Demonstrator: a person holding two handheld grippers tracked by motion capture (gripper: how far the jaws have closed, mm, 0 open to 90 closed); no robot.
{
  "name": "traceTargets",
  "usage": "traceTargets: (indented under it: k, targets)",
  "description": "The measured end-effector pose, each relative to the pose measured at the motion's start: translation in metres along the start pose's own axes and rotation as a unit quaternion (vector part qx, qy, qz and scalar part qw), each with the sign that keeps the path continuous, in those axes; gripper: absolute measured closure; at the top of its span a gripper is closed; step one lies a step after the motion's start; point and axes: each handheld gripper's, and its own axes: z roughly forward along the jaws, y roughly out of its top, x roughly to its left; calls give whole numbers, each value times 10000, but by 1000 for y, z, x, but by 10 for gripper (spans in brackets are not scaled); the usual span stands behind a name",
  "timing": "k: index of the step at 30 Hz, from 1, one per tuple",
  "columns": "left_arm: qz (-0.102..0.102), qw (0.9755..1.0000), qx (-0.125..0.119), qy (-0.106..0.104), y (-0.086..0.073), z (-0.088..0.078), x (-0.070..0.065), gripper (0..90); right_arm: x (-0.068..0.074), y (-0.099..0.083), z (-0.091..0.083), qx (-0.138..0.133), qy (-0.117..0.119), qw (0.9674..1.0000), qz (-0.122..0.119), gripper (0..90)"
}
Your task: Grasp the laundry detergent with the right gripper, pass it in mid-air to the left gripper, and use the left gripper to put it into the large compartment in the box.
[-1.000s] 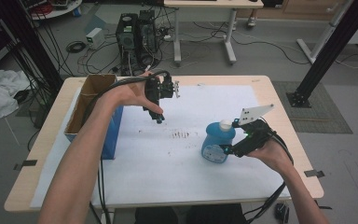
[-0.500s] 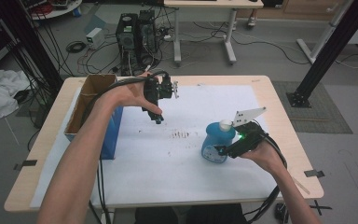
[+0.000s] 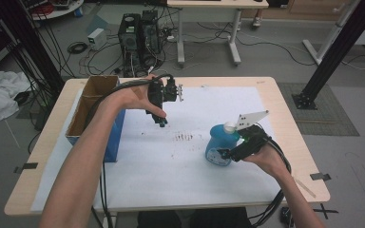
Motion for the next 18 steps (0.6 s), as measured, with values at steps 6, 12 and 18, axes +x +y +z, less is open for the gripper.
traceTargets:
  k: [6,12,18]
  targets:
    - [3,10000,-21,28,0,-1,-1,160,0,0,2,-33,-19,10000,0,128]
    - [9,10000,-24,38,0,-2,-1,160,0,-2,3,-38,13,10000,-42,186]
    - [18,10000,-42,28,0,-1,-2,160,0,-3,5,-27,28,10000,-13,191]
